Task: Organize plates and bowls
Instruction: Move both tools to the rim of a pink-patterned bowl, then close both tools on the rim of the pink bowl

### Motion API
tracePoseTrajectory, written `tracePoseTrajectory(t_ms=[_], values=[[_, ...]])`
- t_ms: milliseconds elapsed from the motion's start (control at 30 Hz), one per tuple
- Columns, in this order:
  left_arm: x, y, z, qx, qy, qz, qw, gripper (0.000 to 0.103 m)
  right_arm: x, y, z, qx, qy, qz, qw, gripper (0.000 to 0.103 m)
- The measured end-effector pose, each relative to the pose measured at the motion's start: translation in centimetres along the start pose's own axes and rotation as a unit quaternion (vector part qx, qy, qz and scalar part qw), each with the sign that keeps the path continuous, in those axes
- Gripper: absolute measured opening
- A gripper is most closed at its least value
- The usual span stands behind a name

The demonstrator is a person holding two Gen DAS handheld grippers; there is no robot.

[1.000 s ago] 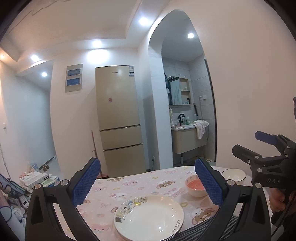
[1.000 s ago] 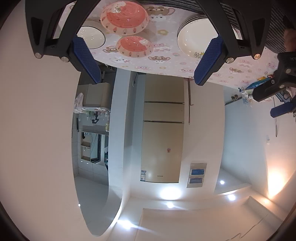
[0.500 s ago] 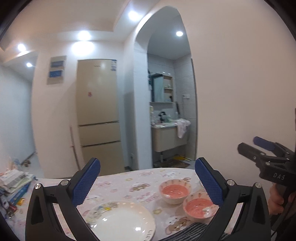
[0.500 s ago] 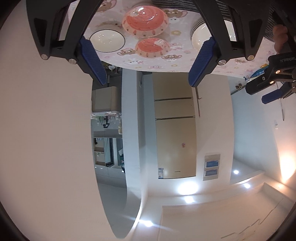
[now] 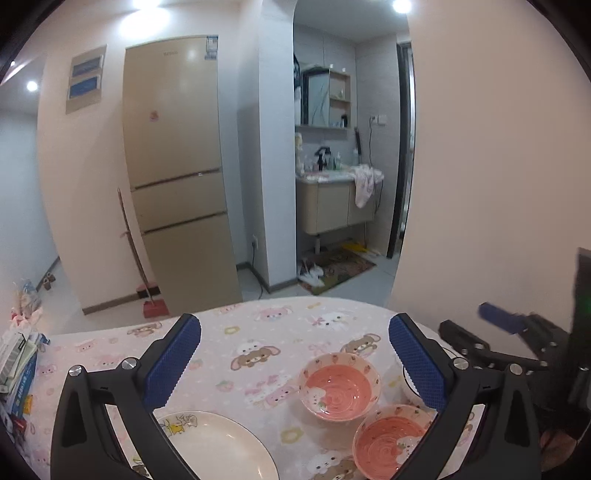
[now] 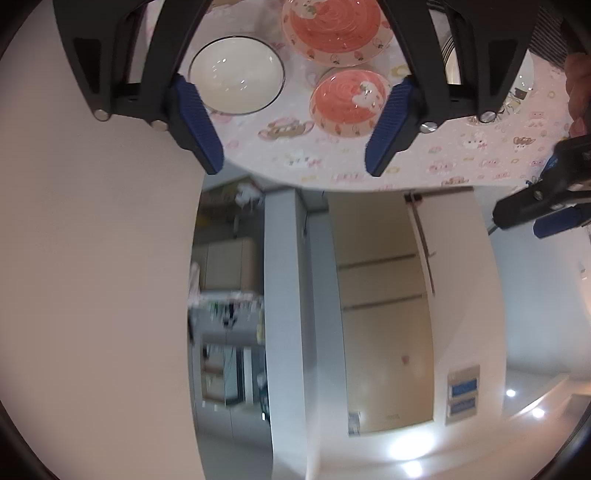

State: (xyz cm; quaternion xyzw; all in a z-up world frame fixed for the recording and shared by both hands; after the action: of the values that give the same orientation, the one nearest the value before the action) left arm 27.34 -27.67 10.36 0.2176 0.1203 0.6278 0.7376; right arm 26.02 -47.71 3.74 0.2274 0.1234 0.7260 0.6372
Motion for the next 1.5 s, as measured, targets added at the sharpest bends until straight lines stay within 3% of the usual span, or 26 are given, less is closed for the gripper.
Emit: tracePoseTrajectory(t_ms=[100,167,300,367,400,533,667,867,933,1033,1267,1500], values=[[-0.2,-3.3,-0.9,0.052,-0.004,0.017,0.9985,0.103,-1.3,-3.5,-0.5,0.067,-0.025,-0.007,0.997,0.061],[-0.5,-5.4,-2.4,0.087,-0.004,0.004,0.9962,0.102,-1.5,-6.1,-1.4,0.120,-0.020,-0.002,0.993,0.061],[0.0,-9.5,-6.0,0.147,0.027,-0.026,0.9884,0.098,-1.1,-10.2,-4.3,0.222,-0.021,0.019,0.975,0.047],[-0.1,-11.6,-8.0,0.194,0.035,-0.036,0.9797,0.077,-1.2,-11.5,-6.3,0.261,-0.030,0.031,0.964,0.041],[-0.1,-12.5,-9.0,0.214,0.041,-0.039,0.9752,0.074,-1.3,-12.2,-7.1,0.276,-0.036,0.041,0.960,0.036],[-0.7,-15.0,-12.3,0.267,0.056,-0.062,0.9601,0.061,-1.3,-14.2,-9.5,0.313,-0.077,0.070,0.944,0.036],[-2.3,-16.5,-14.5,0.299,0.051,-0.084,0.9491,0.037,-1.4,-15.8,-10.8,0.337,-0.079,0.062,0.936,0.028],[-3.4,-17.7,-16.7,0.325,0.051,-0.093,0.9397,0.012,-1.7,-17.2,-12.3,0.363,-0.080,0.060,0.926,0.014],[-3.5,-17.6,-16.6,0.324,0.053,-0.096,0.9397,0.011,-1.4,-17.1,-12.2,0.359,-0.085,0.069,0.927,0.008],[-3.6,-17.4,-16.5,0.315,0.029,-0.082,0.9452,0.011,-1.1,-17.0,-12.2,0.359,-0.071,0.057,0.929,0.008],[-2.9,-17.4,-16.3,0.322,0.055,-0.089,0.9408,0.008,-0.9,-16.5,-11.4,0.350,-0.088,0.060,0.931,0.007],[-2.2,-15.4,-13.7,0.289,0.065,-0.093,0.9505,0.008,0.0,-15.1,-9.5,0.332,-0.076,0.065,0.938,0.007]])
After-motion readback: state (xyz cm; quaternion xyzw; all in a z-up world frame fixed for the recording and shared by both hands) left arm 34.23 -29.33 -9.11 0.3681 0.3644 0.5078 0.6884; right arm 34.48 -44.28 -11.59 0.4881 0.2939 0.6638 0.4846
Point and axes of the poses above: each gripper's, at about its wrist camera, not at the fingertips, and y roughly against the way its jaws point, x to its left, z to its top, the point moved 10 cm from there along -y, roughly the way its jaws point, and after that the axes turned 10 degrees about z, right-handed, at the moved point
